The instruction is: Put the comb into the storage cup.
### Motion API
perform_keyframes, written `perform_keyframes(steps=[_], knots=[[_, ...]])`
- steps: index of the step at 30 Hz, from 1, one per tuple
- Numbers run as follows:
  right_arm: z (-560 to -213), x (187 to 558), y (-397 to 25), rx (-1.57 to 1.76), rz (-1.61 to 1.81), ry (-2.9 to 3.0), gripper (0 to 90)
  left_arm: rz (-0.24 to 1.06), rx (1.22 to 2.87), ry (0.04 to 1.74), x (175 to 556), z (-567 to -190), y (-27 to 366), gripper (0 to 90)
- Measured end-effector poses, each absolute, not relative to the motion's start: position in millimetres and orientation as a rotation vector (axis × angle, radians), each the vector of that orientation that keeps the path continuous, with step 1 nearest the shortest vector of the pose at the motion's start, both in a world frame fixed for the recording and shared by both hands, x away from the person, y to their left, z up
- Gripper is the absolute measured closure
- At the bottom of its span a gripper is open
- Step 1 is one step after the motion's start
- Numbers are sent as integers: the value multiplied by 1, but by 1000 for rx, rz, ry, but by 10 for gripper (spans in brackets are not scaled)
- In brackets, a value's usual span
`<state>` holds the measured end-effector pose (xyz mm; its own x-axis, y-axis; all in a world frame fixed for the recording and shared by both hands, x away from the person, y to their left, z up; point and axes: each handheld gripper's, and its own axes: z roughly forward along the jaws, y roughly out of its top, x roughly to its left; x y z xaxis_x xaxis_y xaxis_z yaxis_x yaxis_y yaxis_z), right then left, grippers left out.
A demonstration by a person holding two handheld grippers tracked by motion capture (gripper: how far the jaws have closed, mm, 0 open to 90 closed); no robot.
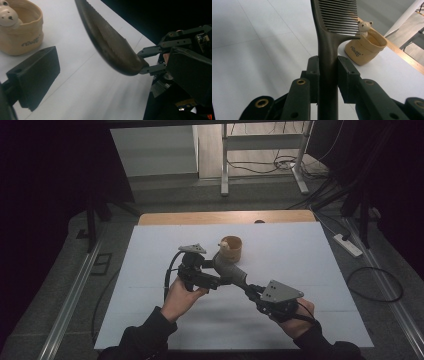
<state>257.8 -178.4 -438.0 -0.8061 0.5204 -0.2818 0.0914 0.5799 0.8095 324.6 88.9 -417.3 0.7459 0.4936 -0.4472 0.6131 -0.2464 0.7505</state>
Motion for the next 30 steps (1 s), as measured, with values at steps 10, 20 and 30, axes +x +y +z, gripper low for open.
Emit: perform_keyframes(steps=[10, 20, 30], knots=[[-439, 258, -177, 475, 1132, 2313, 723, -184, 1893, 848, 324, -415, 93, 165], [-440, 259, -177, 468, 1120, 2305, 723, -313, 1860, 873, 326, -419, 99, 546], [-441, 258, -176, 456, 1120, 2308, 723, -418, 1784, 898, 330, -425, 103, 725]])
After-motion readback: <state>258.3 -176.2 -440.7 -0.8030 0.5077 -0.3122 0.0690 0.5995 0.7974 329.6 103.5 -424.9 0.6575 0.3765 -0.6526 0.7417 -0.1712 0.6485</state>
